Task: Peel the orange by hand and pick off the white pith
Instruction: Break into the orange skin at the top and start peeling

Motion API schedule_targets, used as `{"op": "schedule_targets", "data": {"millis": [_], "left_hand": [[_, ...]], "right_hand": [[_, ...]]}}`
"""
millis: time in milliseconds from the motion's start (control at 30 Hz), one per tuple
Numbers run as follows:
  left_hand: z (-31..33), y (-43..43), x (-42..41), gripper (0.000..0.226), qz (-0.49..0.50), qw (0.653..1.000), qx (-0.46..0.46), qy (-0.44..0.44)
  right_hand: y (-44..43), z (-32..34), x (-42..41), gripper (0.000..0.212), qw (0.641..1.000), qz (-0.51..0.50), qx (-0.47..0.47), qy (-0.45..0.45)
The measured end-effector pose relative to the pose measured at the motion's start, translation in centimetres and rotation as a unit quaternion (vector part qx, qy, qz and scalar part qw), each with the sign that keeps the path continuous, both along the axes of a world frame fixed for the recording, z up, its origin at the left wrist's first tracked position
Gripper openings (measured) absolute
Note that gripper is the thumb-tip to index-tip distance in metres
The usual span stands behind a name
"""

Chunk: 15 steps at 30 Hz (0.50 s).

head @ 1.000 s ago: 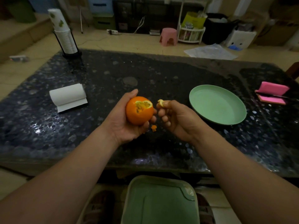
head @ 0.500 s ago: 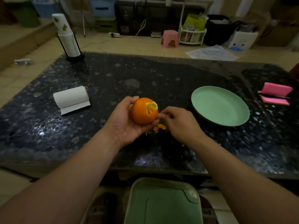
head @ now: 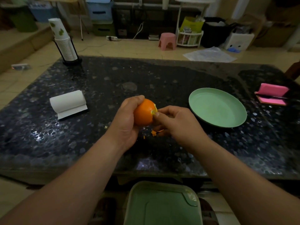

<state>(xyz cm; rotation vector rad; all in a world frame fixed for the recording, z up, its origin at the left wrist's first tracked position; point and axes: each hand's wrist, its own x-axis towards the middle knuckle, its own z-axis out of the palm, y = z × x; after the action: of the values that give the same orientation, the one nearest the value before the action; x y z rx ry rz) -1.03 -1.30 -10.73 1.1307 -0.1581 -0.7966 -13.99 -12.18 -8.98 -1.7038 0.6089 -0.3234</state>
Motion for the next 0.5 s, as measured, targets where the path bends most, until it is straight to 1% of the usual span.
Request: {"op": "schedule_targets", "data": {"millis": [67,133,200,267,333,500], "left_hand": [[0.0,0.1,0.1,0.057,-0.034,0.999,0.029,-0.021],[0.2,0.3,0.1,0.064,-0.079,0.992,0.08,-0.056],[0.2,0.3,0.1,0.057,-0.098,0.988,0.095,-0.066],[0.4,0.4,-0.1,0.04,-0.103,0.989,0.083,-0.07],[0.4,0.5,-0.3,0.033,-0.1,0.989,0.07,-0.078],[0.6,0.2,-1.2,0.022,-0.064,0.992,0.028,-0.109]], "right_hand": [[-0.3,-0.1,0.0,0.015,0.999,-0.015,-0.049,-0.009],[-0.7,-0.1,-0.2,0.014,0.992,-0.024,-0.126,0.001],[-1.0,0.0,-0.5,0.014,0.985,-0.022,-0.17,0.006],[-0.9,0.2,-0.7,0.013,0.978,-0.015,-0.207,0.015],[-0.6,0.4,-0.7,0.012,0.97,-0.017,-0.24,0.021],[0.3,0.1,-0.4,0.005,0.966,-0.073,-0.247,-0.016]]}}
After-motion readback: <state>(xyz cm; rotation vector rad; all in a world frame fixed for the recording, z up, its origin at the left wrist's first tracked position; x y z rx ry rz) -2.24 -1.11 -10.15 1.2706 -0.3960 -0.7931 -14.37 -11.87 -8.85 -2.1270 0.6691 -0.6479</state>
